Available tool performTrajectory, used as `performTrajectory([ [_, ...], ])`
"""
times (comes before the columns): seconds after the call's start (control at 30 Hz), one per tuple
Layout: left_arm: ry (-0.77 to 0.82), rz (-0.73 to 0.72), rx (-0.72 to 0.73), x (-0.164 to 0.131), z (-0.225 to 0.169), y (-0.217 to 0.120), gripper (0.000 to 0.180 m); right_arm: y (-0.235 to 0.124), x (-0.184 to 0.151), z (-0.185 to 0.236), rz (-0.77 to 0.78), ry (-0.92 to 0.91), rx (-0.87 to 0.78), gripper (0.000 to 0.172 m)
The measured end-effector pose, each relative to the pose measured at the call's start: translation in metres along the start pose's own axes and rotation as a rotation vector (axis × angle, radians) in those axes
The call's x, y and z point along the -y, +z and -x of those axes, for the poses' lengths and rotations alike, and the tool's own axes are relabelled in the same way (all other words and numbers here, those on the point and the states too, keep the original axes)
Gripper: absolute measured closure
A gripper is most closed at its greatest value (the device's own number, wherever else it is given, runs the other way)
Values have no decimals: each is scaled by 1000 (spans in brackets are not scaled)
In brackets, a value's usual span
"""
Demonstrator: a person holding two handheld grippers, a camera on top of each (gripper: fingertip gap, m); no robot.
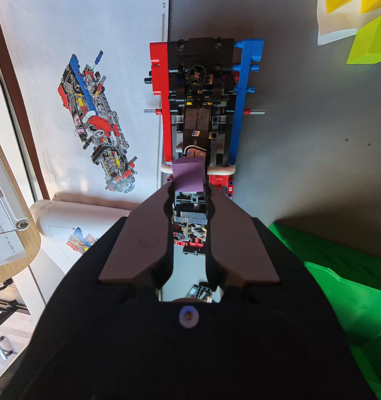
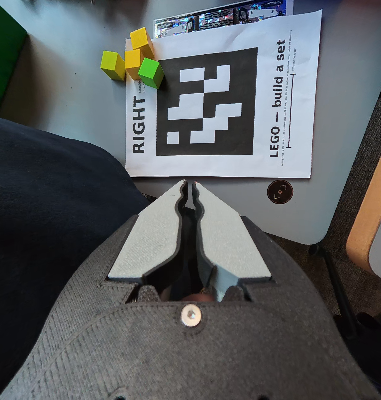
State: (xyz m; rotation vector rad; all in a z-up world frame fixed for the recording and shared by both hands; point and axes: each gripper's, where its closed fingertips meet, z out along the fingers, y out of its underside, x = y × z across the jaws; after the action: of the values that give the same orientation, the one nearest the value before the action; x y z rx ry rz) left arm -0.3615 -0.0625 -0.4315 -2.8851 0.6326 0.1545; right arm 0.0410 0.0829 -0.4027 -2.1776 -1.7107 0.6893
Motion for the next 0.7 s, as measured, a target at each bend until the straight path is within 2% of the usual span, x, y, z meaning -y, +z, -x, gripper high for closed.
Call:
performTrajectory([
  [0.37,41,-45,8,3,-5,-5,148,1,1,0,-1,-5,1,170],
  [0.5,25,-58,49,4,1,-14,139,1,-2,-1,1,2,2,170],
  [0.7,-14,-82,93,1,9,-28,138,2,-7,-1,13,0,10,171],
])
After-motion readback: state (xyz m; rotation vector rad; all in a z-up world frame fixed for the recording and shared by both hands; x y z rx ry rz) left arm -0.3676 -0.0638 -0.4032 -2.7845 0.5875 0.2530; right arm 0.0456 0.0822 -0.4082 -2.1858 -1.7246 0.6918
